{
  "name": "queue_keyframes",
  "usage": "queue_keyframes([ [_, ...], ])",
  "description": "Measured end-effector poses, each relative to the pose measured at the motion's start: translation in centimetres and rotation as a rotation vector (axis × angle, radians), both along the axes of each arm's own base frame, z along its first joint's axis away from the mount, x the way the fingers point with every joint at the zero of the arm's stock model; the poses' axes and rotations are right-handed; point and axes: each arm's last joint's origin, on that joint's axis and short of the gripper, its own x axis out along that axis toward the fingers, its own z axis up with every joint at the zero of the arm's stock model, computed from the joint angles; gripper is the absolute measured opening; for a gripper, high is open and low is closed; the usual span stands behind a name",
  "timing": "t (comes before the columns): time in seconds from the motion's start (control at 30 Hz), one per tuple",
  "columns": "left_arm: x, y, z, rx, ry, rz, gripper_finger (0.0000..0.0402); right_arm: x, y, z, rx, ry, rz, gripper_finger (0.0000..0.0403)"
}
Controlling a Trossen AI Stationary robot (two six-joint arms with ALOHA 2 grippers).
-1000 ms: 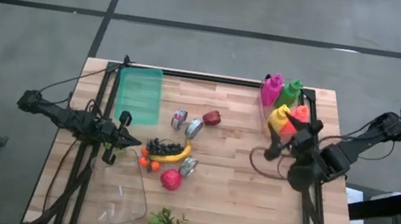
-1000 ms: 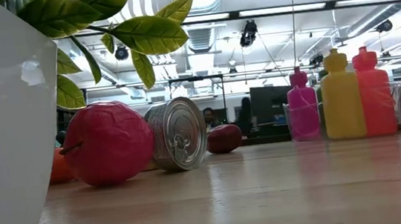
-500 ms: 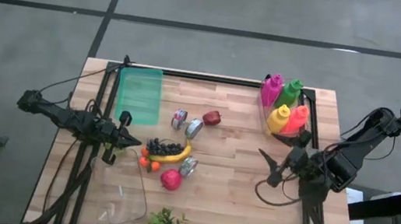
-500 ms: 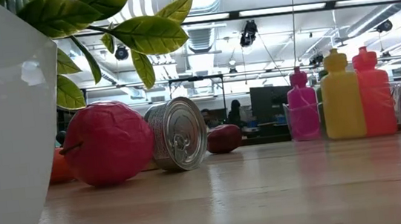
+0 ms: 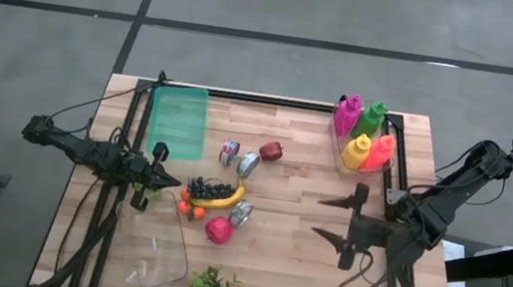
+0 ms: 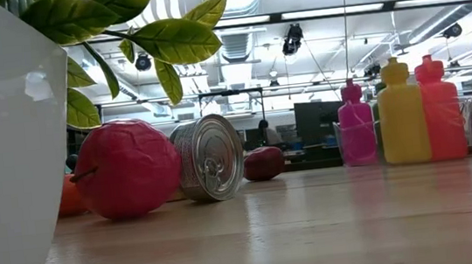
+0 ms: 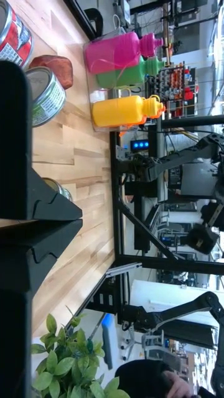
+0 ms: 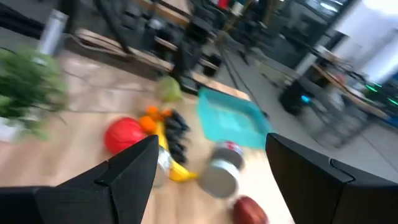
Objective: Pick & Place Food Item
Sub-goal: Put the dark red apple into the green bin
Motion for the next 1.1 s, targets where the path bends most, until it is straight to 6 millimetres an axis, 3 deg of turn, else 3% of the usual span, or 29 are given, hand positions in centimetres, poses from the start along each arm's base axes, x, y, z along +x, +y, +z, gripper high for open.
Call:
queue_keyframes([
  [0.6, 0.0, 0.0, 0.0, 0.0, 0.0, 0.0, 0.0, 0.7, 0.4, -0.6, 0.048, -0.004, 0.019, 0.0294],
  [1.1, 0.0, 0.0, 0.0, 0.0, 0.0, 0.0, 0.0, 1.2, -2.2, -2.6, 0.019, 0.138, -0.154, 0.0294],
])
